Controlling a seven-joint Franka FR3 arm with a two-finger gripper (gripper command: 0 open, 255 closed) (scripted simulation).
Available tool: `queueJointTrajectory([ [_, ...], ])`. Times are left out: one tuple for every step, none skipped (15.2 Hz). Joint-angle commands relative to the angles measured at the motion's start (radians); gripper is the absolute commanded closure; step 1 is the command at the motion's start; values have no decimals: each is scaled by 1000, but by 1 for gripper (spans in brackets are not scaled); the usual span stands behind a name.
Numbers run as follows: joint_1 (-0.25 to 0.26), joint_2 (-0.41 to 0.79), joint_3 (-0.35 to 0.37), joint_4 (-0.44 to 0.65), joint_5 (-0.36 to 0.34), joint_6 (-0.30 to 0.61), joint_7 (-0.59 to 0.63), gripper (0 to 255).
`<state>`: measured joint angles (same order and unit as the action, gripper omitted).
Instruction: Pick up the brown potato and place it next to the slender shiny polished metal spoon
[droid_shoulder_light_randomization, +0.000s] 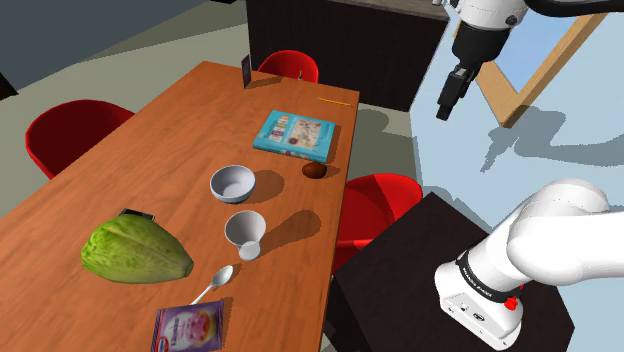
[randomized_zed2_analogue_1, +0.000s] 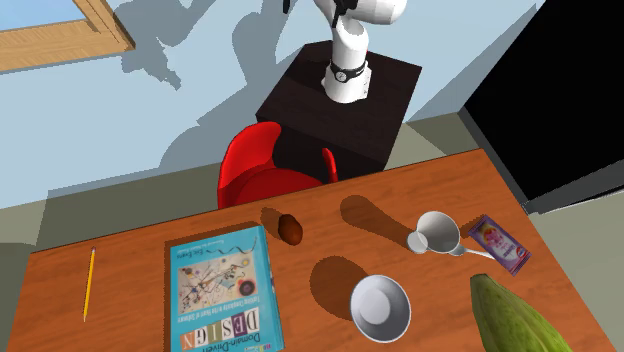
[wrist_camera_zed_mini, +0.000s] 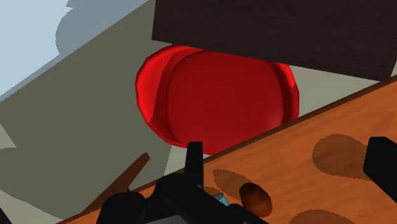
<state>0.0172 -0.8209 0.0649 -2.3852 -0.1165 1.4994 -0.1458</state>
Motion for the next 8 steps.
queueJointTrajectory([
  [0,0,0,0,0,0,0,0],
  [3,27,0,-8,-4,32,-7,0],
  [7,56,0,-15,-9,64,-14,0],
  [10,85,0,-20,-14,95,-21,0],
  [12,116,1,-25,-18,126,-28,0],
  [15,147,2,-27,-23,157,-34,0],
  [17,179,3,-29,-28,187,-40,0],
  [20,212,4,-29,-33,217,-46,0],
])
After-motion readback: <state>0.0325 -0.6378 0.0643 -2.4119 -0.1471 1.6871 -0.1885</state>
